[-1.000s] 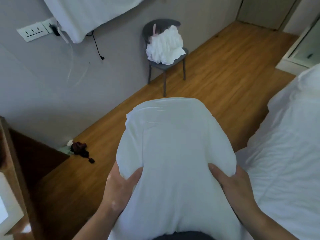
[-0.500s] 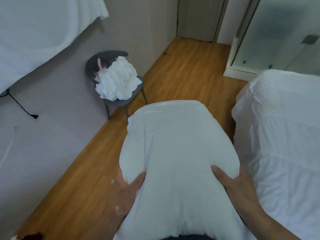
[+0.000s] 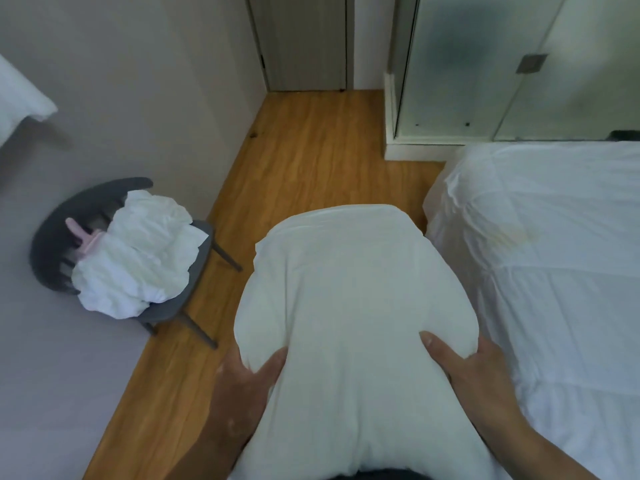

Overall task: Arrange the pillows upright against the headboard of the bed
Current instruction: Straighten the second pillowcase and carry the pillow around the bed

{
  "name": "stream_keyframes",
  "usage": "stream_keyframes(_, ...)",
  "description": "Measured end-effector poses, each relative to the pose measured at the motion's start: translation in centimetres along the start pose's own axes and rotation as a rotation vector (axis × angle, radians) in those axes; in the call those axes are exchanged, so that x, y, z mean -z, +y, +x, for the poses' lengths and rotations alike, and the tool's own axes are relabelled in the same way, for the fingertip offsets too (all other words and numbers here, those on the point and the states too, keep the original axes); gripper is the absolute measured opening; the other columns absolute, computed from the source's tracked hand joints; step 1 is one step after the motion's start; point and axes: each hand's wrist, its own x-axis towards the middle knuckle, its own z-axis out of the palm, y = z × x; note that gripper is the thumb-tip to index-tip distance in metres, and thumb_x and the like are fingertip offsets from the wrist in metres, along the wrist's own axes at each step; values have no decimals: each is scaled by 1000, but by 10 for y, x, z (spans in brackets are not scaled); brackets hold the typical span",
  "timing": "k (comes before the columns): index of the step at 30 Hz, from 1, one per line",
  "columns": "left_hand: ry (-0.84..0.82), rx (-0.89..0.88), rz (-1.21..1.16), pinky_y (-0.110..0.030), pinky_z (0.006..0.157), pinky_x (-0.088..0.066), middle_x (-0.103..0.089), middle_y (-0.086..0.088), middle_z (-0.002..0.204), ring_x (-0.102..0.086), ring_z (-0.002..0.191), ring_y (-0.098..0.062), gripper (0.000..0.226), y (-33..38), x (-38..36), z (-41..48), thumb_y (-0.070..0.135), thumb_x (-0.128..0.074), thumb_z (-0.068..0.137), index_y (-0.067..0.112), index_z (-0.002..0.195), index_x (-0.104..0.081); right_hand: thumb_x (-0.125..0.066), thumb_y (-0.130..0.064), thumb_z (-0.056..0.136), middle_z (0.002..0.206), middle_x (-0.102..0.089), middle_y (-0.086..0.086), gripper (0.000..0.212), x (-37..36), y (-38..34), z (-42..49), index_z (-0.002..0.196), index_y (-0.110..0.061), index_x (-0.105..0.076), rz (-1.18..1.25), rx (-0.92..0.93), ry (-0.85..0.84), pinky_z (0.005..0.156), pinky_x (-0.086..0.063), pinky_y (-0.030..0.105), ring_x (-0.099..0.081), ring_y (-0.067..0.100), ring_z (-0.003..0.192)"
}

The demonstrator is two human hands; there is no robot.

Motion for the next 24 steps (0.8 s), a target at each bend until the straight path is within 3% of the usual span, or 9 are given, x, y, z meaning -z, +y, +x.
stream_keyframes(2, -86, -46, 79, -15, 101, -13, -40, -13, 154, -33, 143, -28, 91, 27, -23, 40, 23, -81, 81, 1, 152, -29, -84, -36, 77, 94, -79, -19, 36, 0, -21, 45, 109, -26, -72, 4, -3, 5, 81, -58, 39, -76, 4, 84)
stream_keyframes(4, -128, -104, 80, -11, 103, -18, -46, 0, 141, -40, 135, -21, 108, 45, -46, 81, 52, -80, 65, 7, 152, -33, -84, -30, 79, 92, -79, -20, 29, 0, -40, 87, 106, -25, -73, 28, -9, 21, 79, -57, 37, -75, 1, 80)
stream_keyframes(7, -125, -41, 68, -38, 114, -31, -49, 0, 148, -44, 138, -27, 129, 69, -75, 143, 77, -65, 42, 20, 153, -33, -82, -24, 81, 86, -78, -24, 21, -2, -66, 144, 98, -29, -71, 49, -8, 42, 72, -54, 32, -74, -1, 78)
stream_keyframes(9, -139, -59, 109, -47, 119, -26, -40, 0, 157, -38, 144, -27, 138, 83, -98, 190, 89, -64, 39, 24, 155, -26, -82, -24, 82, 85, -78, -26, 21, -5, -80, 183, 98, -30, -70, 63, -6, 64, 69, -52, 27, -74, -3, 78)
stream_keyframes(13, -124, -117, 130, -45, 123, -15, -26, -1, 164, -24, 151, -26, 151, 116, -152, 276, 96, -57, 34, 23, 159, -15, -81, -20, 83, 89, -77, -27, 27, -17, -104, 270, 106, -27, -70, 79, 11, 143, 63, -53, 15, -73, -7, 79)
stream_keyframes(15, -177, -144, 78, -46, 123, -17, -27, 0, 164, -26, 150, -26, 145, 138, -175, 321, 92, -64, 39, 27, 159, -14, -81, -21, 83, 86, -76, -30, 27, -25, -119, 310, 106, -27, -70, 87, 1, 184, 61, -51, 13, -72, -9, 77)
stream_keyframes(19, -318, -186, 14, -39, 120, -22, -35, 1, 159, -33, 146, -26, 110, 193, -222, 422, 59, -78, 69, 25, 157, -21, -81, -20, 84, 80, -75, -32, 20, -40, -158, 401, 99, -27, -70, 66, -2, 276, 54, -51, 10, -70, -12, 71)
stream_keyframes(21, -387, -192, 7, -33, 116, -24, -42, 4, 151, -38, 142, -24, 98, 225, -245, 462, 44, -80, 76, 23, 155, -28, -82, -22, 83, 79, -73, -35, 21, -41, -180, 442, 97, -29, -69, 48, 4, 324, 59, -51, 15, -68, -14, 71)
stream_keyframes(24, -470, -234, 2, -38, 119, -26, -44, 6, 152, -42, 141, -23, 109, 271, -281, 516, 62, -79, 63, 25, 154, -31, -84, -26, 80, 84, -75, -32, 22, -42, -203, 494, 98, -29, -71, 61, -20, 398, 70, -53, 27, -70, -10, 74)
